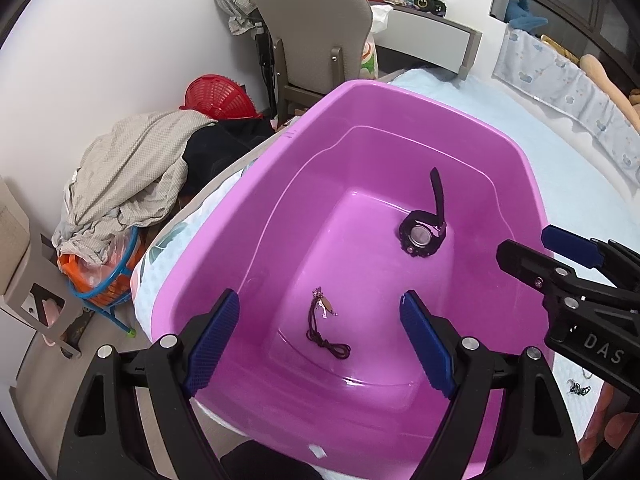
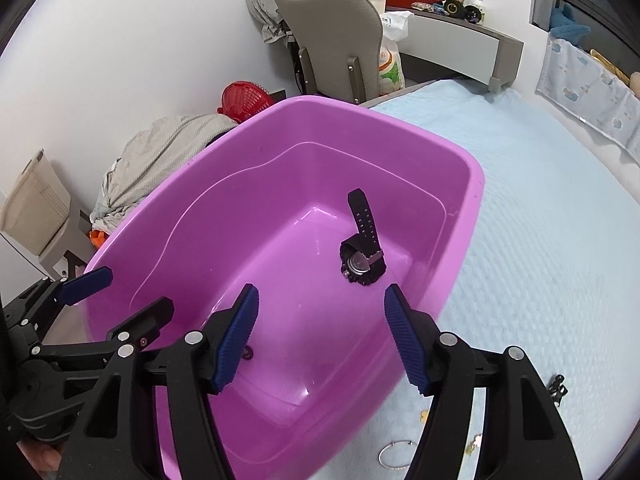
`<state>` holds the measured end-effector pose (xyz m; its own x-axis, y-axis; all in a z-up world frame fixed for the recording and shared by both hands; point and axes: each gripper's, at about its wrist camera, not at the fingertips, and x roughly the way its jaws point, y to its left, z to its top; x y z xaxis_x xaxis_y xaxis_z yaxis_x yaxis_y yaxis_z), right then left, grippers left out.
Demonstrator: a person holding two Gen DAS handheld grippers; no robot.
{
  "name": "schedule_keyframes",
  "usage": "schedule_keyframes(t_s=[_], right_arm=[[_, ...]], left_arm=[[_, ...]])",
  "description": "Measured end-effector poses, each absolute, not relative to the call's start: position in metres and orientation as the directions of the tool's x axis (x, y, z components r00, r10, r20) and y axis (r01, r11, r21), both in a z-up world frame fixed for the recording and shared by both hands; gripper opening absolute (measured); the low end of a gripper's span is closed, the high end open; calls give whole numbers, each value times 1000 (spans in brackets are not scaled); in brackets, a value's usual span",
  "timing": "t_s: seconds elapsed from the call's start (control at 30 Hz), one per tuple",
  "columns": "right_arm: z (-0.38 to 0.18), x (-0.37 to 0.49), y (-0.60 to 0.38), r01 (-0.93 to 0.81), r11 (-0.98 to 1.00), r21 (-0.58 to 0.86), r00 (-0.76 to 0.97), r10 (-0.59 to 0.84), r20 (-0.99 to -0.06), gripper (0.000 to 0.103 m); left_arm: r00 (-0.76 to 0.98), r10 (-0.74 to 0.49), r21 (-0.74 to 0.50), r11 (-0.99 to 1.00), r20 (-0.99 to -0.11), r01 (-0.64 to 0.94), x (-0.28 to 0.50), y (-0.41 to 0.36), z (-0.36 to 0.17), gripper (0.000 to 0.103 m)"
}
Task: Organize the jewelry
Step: 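Move both open tools back over the jewelry on the bed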
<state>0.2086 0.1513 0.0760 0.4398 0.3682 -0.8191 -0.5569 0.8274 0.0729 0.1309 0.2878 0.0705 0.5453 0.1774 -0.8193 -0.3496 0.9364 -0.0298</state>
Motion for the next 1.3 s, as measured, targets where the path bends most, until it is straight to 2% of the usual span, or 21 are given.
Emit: schedule_keyframes(t_s=[0.83, 0.9, 1.03, 1.3], right_arm=[[99, 126, 55, -490, 868, 84, 534, 375, -758, 66], [99, 115, 40, -474, 874, 104, 539, 381, -751, 69], [95, 93, 12, -434, 892, 128, 555, 377, -742, 70], [68, 44, -58, -324, 930, 174, 562, 337, -755, 72]], left_arm=[[626, 109, -44, 973, -773, -225, 70, 217, 96, 81], [632, 101, -46, 976, -768, -211, 64, 210, 97, 81], [657, 84, -46, 983, -749, -177, 52, 191, 101, 85], [677, 4, -57, 996, -736, -68, 31, 139, 91, 86]])
